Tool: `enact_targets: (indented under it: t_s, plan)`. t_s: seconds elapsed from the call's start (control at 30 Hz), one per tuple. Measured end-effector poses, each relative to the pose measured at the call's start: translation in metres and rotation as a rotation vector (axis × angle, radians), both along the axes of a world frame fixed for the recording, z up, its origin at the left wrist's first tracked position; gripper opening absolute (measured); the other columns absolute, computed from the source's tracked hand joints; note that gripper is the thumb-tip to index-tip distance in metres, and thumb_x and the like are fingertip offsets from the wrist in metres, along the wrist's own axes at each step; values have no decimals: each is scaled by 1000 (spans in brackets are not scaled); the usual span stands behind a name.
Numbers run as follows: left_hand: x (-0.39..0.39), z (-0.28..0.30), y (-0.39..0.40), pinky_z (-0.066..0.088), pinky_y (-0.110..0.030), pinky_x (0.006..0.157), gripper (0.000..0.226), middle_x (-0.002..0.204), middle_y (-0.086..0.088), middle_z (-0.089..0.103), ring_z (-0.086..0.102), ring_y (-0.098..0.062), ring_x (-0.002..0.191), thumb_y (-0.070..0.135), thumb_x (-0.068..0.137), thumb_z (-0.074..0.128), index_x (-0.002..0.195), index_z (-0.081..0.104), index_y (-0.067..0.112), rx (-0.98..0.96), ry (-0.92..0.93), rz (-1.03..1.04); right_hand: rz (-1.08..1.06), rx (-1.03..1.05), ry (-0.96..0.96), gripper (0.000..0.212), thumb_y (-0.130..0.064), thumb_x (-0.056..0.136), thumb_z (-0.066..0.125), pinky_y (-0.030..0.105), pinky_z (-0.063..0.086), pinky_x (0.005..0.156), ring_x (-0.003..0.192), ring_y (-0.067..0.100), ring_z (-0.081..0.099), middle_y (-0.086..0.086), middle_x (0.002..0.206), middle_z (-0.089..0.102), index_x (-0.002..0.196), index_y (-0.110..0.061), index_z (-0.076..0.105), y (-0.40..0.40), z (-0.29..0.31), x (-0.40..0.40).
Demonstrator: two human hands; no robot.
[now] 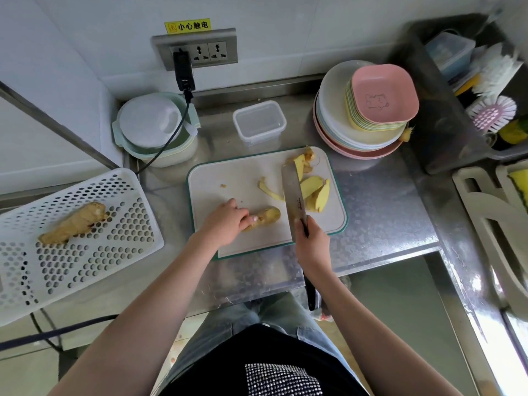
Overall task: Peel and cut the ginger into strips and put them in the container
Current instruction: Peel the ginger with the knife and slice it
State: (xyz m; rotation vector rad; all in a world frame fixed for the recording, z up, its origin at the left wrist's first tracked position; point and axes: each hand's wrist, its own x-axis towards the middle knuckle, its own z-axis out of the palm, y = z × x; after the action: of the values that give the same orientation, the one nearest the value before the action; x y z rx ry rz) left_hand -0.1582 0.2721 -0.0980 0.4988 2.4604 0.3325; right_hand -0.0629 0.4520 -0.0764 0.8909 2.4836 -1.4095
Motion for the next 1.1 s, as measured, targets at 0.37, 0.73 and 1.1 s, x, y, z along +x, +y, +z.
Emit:
enact_targets:
  t_s: [0.37,0.73,1.1]
  plan:
    - [31,-4,18,54,-43,75,43,109,-13,59,59,-32,98,15,75,75,112,59,3,208,404,-130,219,194,-78,27,-36,102,36,31,34,50,61,26,52,2,67,53,85,-17,45,-11,-4,-6]
    - [29,-8,26,49,-44,84,39,112,-14,64,56,-36,102,-3,78,66,115,62,7,360,321,70,251,232,-56,27,-39,102,35,32,43,52,63,26,56,4,73,59,89,-20,47,-9,-5,-6]
    - [24,-6,27,46,-37,84,45,112,-13,60,57,-32,100,17,83,67,126,52,12,339,232,327,187,193,-102,29,-35,102,36,29,34,47,61,28,53,5,67,54,84,-14,45,-7,-6,-2]
